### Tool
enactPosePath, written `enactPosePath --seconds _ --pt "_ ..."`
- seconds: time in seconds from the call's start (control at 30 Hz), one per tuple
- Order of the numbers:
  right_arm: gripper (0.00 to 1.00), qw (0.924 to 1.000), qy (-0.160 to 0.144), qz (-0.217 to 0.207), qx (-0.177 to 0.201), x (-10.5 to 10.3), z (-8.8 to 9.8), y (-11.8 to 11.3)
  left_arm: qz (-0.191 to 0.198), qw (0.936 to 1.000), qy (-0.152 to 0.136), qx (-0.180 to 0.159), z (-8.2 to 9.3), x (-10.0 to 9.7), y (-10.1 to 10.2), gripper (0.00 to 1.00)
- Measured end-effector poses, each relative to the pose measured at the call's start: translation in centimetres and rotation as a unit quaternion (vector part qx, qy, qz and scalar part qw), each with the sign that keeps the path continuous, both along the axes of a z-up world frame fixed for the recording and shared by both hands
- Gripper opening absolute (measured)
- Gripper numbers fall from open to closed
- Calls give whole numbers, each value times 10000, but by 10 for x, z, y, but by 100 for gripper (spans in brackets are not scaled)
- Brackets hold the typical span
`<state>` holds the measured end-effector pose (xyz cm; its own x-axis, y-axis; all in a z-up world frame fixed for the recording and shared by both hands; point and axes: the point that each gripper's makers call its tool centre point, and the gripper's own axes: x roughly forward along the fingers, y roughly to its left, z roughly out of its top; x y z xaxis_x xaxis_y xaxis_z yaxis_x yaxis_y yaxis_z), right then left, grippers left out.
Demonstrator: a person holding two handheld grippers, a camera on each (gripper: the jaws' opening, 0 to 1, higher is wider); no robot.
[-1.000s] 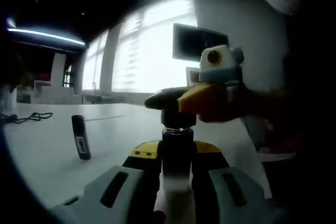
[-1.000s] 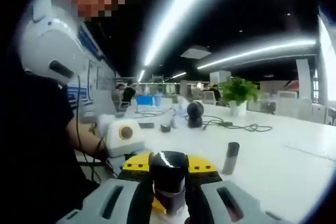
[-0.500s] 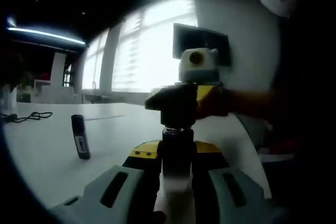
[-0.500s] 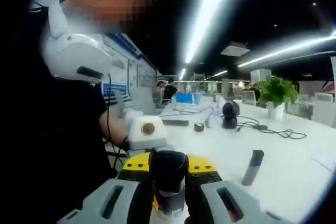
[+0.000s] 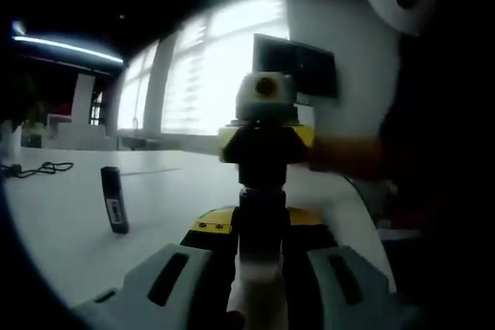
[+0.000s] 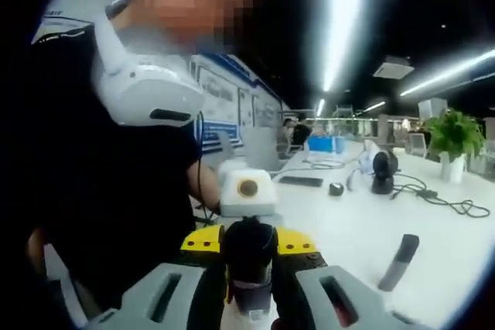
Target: Pick up cosmetic bottle twist off cap place on table pick up cap screw tight cap place on table
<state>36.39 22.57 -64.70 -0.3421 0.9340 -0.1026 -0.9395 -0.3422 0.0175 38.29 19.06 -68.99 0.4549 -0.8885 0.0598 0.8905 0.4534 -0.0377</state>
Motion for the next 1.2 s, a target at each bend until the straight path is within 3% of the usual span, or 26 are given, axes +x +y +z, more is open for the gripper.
enactPosePath --seconds 0.23,0.5,1.2 --pt "16 9989 -66 468 5 -5 -1 -2 -70 10000 48 -8 0 -1 -1 12" --pt "16 9975 -114 690 17 -8 -1 -5 -147 9999 80 -13 0 -3 -2 12" --pt "17 9980 -84 623 6 -8 -1 -4 -197 9998 87 -16 0 -4 -4 12"
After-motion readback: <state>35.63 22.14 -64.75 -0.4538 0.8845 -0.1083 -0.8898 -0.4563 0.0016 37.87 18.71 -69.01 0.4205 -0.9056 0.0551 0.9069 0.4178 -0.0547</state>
